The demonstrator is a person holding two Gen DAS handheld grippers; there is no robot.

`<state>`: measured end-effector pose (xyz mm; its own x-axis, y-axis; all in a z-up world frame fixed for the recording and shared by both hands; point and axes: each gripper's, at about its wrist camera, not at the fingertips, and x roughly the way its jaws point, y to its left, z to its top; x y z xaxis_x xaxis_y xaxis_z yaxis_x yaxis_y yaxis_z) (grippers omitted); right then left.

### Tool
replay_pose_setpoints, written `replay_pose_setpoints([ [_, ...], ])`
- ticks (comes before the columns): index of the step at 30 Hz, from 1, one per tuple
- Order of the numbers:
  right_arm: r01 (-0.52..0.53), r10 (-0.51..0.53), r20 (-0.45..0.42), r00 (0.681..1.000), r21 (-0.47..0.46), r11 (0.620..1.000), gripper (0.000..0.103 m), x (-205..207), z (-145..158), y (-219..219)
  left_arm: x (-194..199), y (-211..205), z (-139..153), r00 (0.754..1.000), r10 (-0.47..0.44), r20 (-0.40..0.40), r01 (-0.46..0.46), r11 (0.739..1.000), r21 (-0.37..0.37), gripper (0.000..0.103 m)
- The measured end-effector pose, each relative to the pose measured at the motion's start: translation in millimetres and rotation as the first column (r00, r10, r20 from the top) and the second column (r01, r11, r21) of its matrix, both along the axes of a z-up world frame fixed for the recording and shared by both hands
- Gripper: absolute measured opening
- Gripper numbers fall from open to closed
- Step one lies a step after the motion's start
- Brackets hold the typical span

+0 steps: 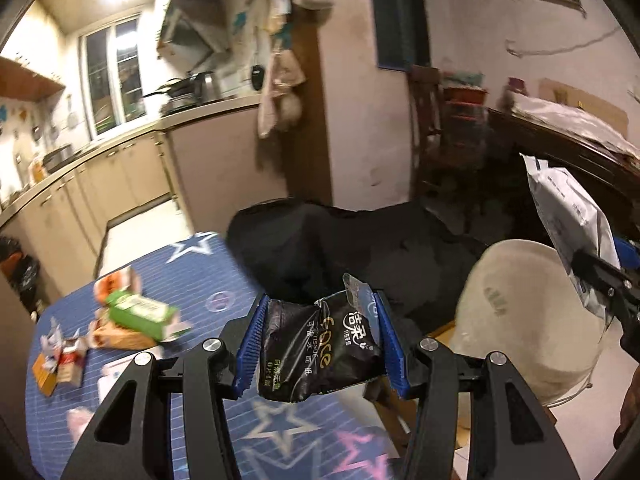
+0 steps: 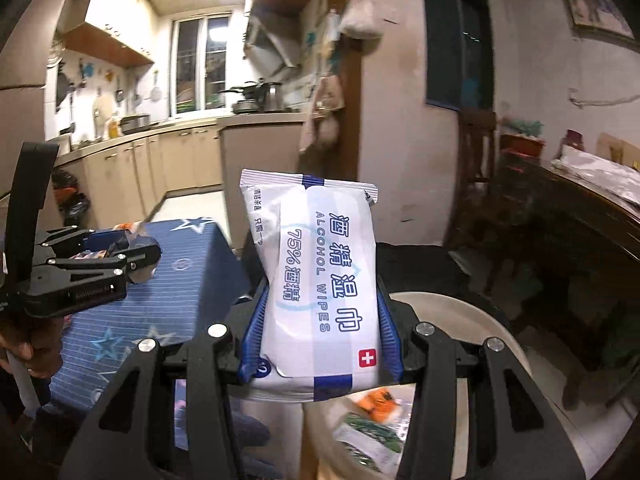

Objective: Collect trash
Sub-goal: 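Carry the black bag and wipes pack with both grippers over the bucket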

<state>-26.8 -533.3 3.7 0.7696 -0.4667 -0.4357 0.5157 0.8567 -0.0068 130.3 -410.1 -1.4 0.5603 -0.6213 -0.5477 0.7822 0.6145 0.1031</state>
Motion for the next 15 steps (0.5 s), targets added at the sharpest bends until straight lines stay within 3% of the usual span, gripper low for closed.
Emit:
replay_pose_setpoints([
  [15,0.192,-0.191,-0.039,0.981,0.02,0.981,0.046,-68.2,-23.8,-63.3,-69.4,-114.4,-25.0,0.981,-0.194,0.029,0.192,0.979,0.064,0.054],
])
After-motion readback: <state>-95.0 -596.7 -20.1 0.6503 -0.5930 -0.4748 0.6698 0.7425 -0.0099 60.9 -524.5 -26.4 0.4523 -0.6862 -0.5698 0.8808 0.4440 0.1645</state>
